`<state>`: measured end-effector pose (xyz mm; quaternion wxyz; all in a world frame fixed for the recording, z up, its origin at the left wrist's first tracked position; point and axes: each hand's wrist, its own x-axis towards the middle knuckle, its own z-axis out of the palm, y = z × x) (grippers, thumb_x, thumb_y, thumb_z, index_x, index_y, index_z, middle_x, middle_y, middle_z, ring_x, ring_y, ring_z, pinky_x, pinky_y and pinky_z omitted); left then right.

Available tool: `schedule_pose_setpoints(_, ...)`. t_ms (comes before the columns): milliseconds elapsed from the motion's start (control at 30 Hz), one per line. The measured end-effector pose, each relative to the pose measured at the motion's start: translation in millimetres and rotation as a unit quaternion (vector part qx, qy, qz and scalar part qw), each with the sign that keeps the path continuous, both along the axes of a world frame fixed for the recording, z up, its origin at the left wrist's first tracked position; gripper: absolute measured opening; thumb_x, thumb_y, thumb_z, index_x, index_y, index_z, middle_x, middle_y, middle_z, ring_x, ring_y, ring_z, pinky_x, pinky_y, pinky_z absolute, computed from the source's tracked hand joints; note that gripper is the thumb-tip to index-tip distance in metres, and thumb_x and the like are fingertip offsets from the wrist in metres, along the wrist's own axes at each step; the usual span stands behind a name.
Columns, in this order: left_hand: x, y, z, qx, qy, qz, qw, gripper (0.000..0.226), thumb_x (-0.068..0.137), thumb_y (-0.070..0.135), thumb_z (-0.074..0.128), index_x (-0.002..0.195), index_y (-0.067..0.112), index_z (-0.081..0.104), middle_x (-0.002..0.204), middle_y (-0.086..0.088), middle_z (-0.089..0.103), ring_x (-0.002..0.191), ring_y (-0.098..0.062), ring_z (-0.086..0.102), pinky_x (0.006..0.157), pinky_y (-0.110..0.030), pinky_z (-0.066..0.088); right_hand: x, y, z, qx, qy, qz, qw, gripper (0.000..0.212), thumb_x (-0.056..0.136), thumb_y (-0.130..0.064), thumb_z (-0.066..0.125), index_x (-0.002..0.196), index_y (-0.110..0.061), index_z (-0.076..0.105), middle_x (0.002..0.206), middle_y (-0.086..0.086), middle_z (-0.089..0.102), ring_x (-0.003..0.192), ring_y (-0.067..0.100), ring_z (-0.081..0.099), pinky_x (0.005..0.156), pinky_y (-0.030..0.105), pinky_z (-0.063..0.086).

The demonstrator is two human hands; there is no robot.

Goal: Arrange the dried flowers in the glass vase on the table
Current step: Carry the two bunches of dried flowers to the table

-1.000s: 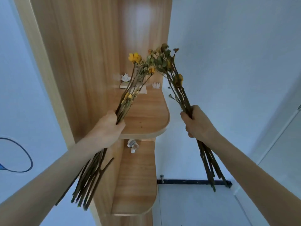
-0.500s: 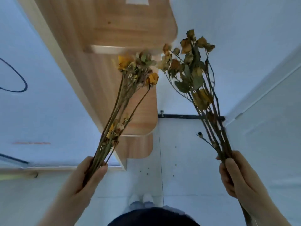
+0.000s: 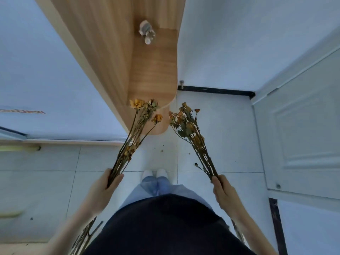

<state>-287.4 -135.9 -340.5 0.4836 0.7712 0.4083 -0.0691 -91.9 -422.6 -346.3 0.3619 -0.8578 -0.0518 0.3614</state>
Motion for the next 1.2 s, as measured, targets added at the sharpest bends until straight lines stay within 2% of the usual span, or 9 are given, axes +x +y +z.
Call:
schedule_pose_setpoints(233, -0.9, 0.2, -14.0, -0.027, 0.014, 0.000, 1.000, 0.016, 0.093, 0.025, 0.052, 0.079, 0.018, 0.050, 0.055, 0.004, 0.044, 0.047, -0.011, 0.038, 0.046, -0.023, 0.032, -12.2, 6.4, -10.5, -0.043, 0.021, 0.000, 0.999, 0.025, 0.097, -0.035, 0.037, 0.091, -0.014, 0.048, 0.059, -0.003, 0.046, 0.043, 0.005, 0.036, 0.041, 0.013, 0.031)
schedule_pose_setpoints(367, 5.8, 11.4, -20.4, -0.047, 0.024, -0.017, 0.998, 0.020, 0.094, 0.028, 0.050, 0.079, 0.015, 0.048, 0.055, 0.003, 0.040, 0.047, -0.012, 0.035, 0.044, -0.026, 0.032, -21.6, 7.9, -12.7, -0.045, 0.023, -0.033, 0.998, 0.026, 0.096, -0.038, 0.037, 0.089, -0.016, 0.048, 0.060, -0.004, 0.047, 0.046, 0.006, 0.037, 0.044, 0.017, 0.032)
schedule_pose_setpoints(600, 28.7, 23.3, -29.1, -0.043, 0.044, -0.118, 0.991, 0.024, 0.094, 0.034, 0.046, 0.078, 0.016, 0.044, 0.059, 0.001, 0.040, 0.048, -0.013, 0.035, 0.046, -0.029, 0.032, -55.2, -17.4, -19.7, -0.052, 0.023, -0.131, 0.990, 0.026, 0.096, -0.041, 0.037, 0.089, -0.018, 0.047, 0.060, -0.004, 0.047, 0.046, 0.007, 0.036, 0.045, 0.021, 0.031)
schedule_pose_setpoints(767, 41.0, 15.3, -31.7, -0.032, 0.049, -0.194, 0.979, 0.022, 0.094, 0.037, 0.046, 0.080, 0.019, 0.046, 0.058, 0.003, 0.040, 0.047, -0.010, 0.036, 0.045, -0.027, 0.033, -94.9, -47.2, -26.5, -0.050, 0.030, -0.212, 0.976, 0.026, 0.094, -0.045, 0.037, 0.086, -0.023, 0.047, 0.061, -0.005, 0.047, 0.046, 0.007, 0.035, 0.046, 0.023, 0.030)
schedule_pose_setpoints(967, 58.5, -21.8, -29.1, -0.036, 0.063, -0.274, 0.959, 0.024, 0.094, 0.034, 0.046, 0.074, 0.021, 0.042, 0.055, 0.005, 0.036, 0.045, -0.010, 0.032, 0.045, -0.028, 0.030, -151.3, -87.8, -34.3, -0.034, 0.031, -0.318, 0.947, 0.028, 0.092, -0.048, 0.036, 0.085, -0.024, 0.047, 0.060, -0.004, 0.048, 0.045, 0.006, 0.035, 0.045, 0.023, 0.031)
schedule_pose_setpoints(1200, 72.3, -118.2, -16.9, -0.033, 0.078, -0.370, 0.925, 0.028, 0.096, 0.031, 0.045, 0.074, 0.014, 0.040, 0.057, 0.001, 0.033, 0.048, -0.013, 0.029, 0.047, -0.027, 0.026, -216.6, -164.1, -36.7, -0.014, 0.024, -0.411, 0.911, 0.026, 0.095, -0.044, 0.036, 0.083, -0.024, 0.046, 0.060, -0.006, 0.046, 0.046, 0.005, 0.036, 0.045, 0.020, 0.031)
